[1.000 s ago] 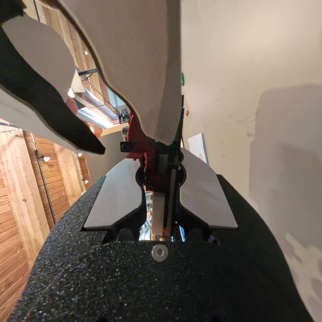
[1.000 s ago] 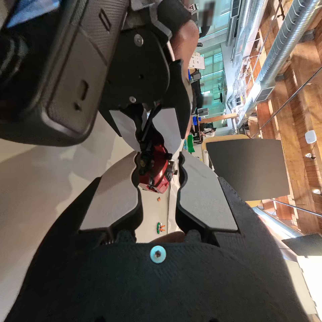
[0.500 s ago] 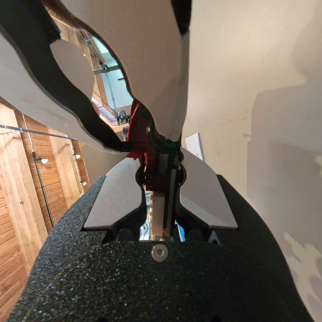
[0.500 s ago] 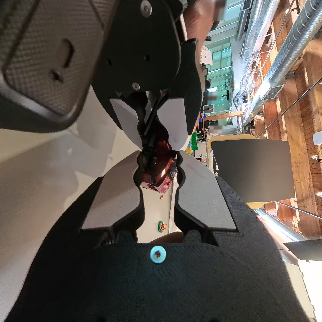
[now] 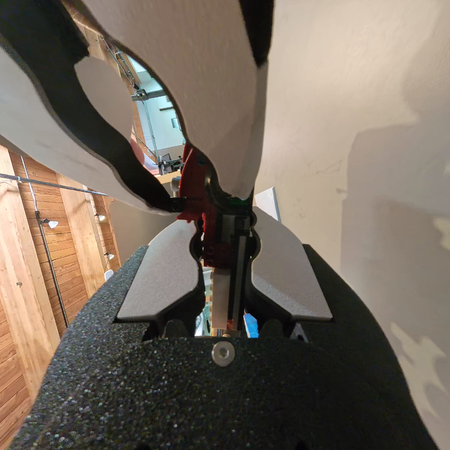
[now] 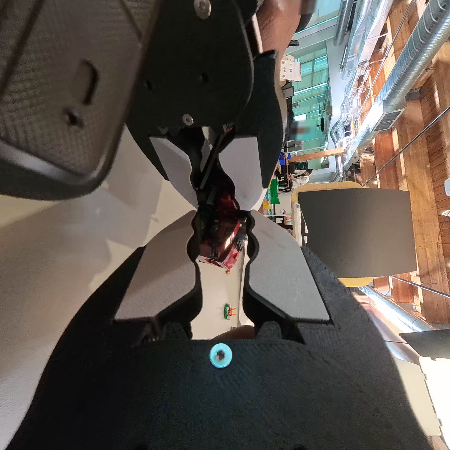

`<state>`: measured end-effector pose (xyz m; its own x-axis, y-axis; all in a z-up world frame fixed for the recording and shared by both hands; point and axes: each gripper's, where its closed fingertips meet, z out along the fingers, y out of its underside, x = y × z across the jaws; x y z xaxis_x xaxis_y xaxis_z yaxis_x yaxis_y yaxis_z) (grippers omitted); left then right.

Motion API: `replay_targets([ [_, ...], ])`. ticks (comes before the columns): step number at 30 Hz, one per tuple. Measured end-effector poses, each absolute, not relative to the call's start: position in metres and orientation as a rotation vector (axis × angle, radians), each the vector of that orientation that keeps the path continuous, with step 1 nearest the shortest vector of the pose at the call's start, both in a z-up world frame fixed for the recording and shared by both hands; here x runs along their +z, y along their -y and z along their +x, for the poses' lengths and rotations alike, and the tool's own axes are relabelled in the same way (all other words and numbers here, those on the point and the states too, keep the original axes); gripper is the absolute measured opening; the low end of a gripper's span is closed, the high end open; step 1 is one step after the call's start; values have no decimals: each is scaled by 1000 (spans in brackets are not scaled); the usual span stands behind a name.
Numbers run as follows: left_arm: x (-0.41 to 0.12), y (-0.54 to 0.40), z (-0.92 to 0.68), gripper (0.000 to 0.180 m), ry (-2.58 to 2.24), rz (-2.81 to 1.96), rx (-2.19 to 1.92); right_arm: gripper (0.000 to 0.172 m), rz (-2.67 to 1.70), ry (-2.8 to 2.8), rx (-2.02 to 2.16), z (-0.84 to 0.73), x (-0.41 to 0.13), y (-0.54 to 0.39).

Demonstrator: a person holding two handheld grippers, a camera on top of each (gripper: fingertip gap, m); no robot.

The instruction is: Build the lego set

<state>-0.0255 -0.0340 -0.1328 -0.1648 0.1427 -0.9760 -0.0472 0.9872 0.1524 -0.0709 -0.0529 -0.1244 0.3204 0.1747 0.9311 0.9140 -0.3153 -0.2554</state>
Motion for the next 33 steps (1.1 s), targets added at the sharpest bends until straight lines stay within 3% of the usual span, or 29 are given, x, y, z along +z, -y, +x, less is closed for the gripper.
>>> replay_targets([
  [5, -133, 32, -21, 35, -1729, 19, 114, 45, -1695, 914, -984, -73, -121, 53],
  [17, -141, 19, -28, 35, -1665, -74, 105, 43, -1638, 837, -991, -82, -117, 51],
  [33, -150, 29, -34, 35, -1667, -3, 114, 20, -1788, 725, -532, -89, -124, 46],
])
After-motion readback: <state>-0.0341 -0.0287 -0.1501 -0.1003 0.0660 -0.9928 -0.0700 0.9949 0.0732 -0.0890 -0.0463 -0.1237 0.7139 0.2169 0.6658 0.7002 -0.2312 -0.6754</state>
